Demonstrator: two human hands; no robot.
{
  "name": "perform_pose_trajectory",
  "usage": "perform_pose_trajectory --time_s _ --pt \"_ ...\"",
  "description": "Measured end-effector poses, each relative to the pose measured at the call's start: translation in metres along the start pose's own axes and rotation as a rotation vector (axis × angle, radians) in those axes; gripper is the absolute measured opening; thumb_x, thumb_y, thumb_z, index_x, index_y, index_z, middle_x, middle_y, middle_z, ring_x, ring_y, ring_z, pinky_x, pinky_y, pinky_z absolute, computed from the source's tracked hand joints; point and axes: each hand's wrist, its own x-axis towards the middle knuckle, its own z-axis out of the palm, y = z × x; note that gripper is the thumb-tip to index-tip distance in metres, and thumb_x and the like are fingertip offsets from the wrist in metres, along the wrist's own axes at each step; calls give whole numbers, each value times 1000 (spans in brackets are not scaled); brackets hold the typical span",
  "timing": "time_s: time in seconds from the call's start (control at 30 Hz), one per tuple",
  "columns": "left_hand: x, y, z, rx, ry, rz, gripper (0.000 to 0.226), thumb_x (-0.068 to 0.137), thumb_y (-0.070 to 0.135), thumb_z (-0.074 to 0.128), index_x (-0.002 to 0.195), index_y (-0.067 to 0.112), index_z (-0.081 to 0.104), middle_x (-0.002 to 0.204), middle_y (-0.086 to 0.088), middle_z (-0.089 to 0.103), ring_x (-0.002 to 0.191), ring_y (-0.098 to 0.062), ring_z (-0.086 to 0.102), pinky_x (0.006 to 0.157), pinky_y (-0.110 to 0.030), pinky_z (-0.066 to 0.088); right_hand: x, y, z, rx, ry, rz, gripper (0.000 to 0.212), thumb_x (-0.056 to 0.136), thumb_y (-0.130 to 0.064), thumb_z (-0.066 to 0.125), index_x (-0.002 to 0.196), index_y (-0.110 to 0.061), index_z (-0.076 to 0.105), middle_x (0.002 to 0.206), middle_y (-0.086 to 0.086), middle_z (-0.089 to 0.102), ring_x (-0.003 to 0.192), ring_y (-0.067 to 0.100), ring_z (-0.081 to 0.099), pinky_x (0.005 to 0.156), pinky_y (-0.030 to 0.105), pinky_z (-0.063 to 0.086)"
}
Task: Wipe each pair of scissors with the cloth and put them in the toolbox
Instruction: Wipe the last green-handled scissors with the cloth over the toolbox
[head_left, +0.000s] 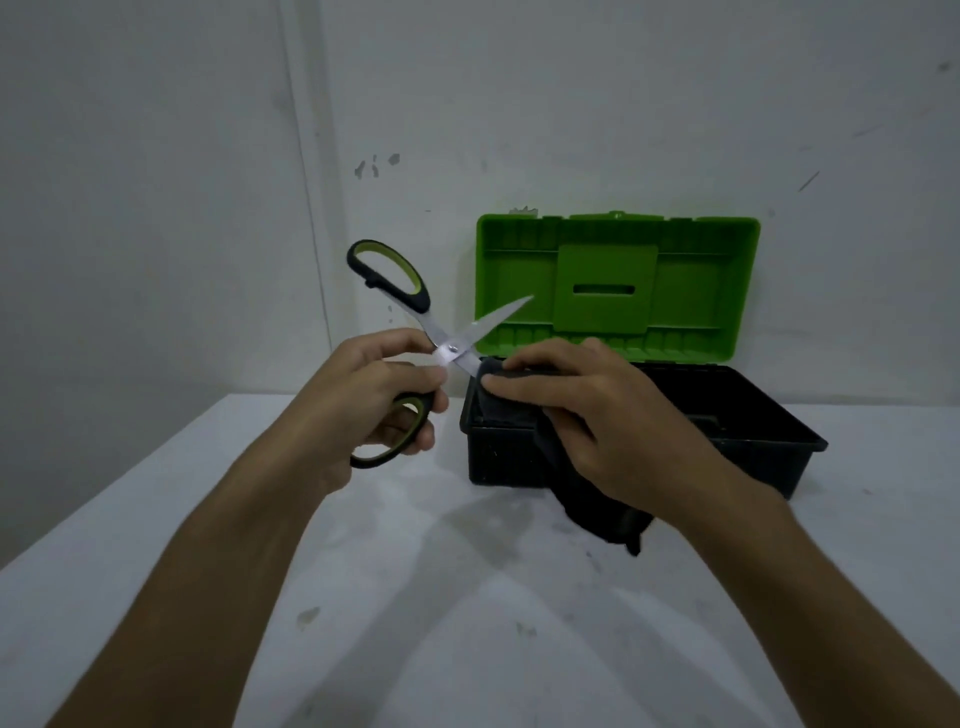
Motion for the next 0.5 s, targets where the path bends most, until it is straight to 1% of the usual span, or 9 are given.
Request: perform_pose_trajectory --time_s 0.07,0.13,0.2,0.27,0.33,0.4,0.5 --pt "3 -4 -4 -47 43 -14 11 92 6 59 87 13 65 62 -8 62 43 -22 54 41 -25 45 -1 7 -6 -5 -50 35 49 92 -1 56 129 -30 66 130 -11 59 93 19 46 80 40 48" --pt "7 -9 -3 -66 96 -25 8 93 7 59 90 13 64 60 -6 62 41 -21 54 40 -24 45 -3 11 -10 -21 -59 71 48 90 2 56 123 -30 70 124 -14 62 90 18 44 77 39 48" --pt "10 -13 0 -39 135 -16 10 93 7 59 89 15 65 60 -6 62 41 -20 55 42 -24 47 -4 12 -13 -55 7 75 46 89 3 57 119 -28 72 121 -11 64 89 18 45 74 34 45" --pt "11 -16 4 -13 138 -8 12 93 9 59 88 17 66 61 -6 63 42 -20 56 45 -26 48 -3 9 -12 -67 95 48 42 90 1 58 120 -25 72 122 -7 63 88 19 45 73 29 39" --pt "11 -14 8 -32 101 -3 8 93 9 59 92 14 65 63 -6 63 42 -21 56 44 -26 47 0 4 -7 -46 110 15 40 90 -1 60 121 -23 71 126 -4 62 89 19 44 74 29 39" --pt "10 -9 6 -72 83 21 7 93 8 59 94 13 63 63 -7 63 42 -21 54 42 -24 45 1 3 0 -12 67 -6 41 89 0 60 120 -25 72 129 -5 60 89 19 43 75 32 42" --pt "9 -5 -8 -134 121 55 6 92 7 59 96 12 59 63 -7 63 42 -22 53 42 -24 45 0 19 -9 6 56 31 44 86 4 58 112 -27 76 126 -8 62 89 21 45 79 36 44"
